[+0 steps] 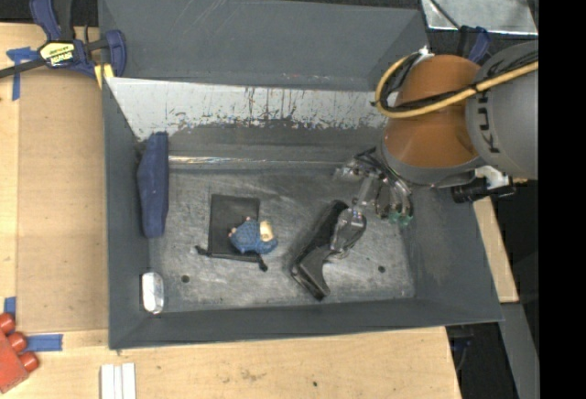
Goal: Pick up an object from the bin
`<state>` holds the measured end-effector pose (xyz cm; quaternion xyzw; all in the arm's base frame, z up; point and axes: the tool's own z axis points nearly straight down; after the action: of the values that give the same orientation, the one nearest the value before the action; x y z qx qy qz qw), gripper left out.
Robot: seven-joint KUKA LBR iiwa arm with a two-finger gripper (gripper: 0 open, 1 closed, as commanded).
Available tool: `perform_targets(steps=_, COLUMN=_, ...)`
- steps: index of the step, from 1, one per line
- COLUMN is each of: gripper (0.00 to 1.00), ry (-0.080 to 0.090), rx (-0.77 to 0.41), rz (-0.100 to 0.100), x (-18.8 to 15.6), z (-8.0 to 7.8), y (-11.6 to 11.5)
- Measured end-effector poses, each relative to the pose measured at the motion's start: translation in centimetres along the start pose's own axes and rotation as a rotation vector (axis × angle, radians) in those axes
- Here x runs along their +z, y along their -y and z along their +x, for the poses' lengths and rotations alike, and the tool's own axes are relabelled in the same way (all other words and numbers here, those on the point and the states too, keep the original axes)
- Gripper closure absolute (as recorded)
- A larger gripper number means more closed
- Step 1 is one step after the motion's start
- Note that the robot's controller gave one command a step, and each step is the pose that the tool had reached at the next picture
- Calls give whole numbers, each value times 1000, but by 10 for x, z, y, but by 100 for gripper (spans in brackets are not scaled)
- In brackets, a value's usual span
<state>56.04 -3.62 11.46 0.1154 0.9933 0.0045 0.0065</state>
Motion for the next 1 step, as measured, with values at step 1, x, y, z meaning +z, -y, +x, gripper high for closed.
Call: perform_targets(steps=1, gripper=0, ry=0, rx=-45, rz=-4, x=1, z=-6, y=0)
